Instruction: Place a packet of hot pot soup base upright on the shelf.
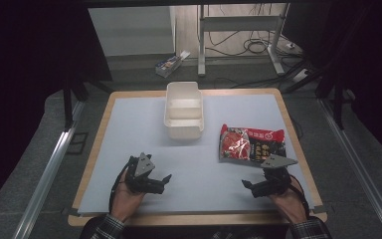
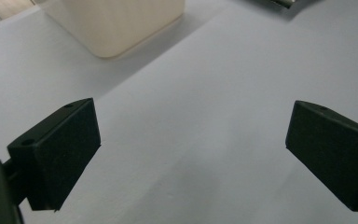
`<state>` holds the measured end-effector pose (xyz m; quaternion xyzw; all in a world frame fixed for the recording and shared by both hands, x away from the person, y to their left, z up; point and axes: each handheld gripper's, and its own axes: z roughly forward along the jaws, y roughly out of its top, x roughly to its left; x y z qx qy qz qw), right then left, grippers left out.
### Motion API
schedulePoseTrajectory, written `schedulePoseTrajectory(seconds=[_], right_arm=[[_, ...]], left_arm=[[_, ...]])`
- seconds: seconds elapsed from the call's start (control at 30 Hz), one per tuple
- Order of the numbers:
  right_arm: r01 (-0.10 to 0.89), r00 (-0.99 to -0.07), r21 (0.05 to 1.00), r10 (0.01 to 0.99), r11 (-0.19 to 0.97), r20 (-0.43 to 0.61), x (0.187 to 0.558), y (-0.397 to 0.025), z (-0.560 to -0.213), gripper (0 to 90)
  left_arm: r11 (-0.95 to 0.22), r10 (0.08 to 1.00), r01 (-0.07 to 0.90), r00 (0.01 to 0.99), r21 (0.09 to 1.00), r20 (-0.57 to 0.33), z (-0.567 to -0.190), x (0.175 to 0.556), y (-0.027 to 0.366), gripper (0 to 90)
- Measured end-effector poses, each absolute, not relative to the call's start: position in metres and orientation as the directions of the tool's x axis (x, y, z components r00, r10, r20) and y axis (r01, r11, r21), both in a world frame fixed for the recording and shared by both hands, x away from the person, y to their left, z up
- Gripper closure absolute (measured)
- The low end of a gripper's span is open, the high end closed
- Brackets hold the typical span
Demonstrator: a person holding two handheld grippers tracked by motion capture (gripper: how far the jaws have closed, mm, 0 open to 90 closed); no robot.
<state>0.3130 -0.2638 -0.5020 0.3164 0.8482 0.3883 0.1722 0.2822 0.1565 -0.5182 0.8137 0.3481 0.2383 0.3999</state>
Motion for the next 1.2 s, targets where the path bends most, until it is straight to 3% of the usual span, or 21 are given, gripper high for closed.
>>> schedulePoseTrajectory(seconds=[0.23,0.8,1.2], right_arm=[[0.462,-0.73,0.746,0.683,0.48,0.013,0.317,-0.264,-0.505,0.0],[0.465,-0.737,0.727,0.676,0.505,0.001,0.319,-0.251,-0.51,0.0],[0.467,-0.733,0.743,0.68,0.479,0.022,0.333,-0.252,-0.504,2.5]], left_arm=[[-0.43,0.751,0.382,0.654,0.818,0.089,-0.519,0.281,0.152,3.3],[-0.412,0.737,0.397,0.675,0.82,0.044,-0.522,0.279,0.151,3.2],[-0.463,0.723,0.356,0.681,0.811,0.114,-0.525,0.275,0.144,3.1]])
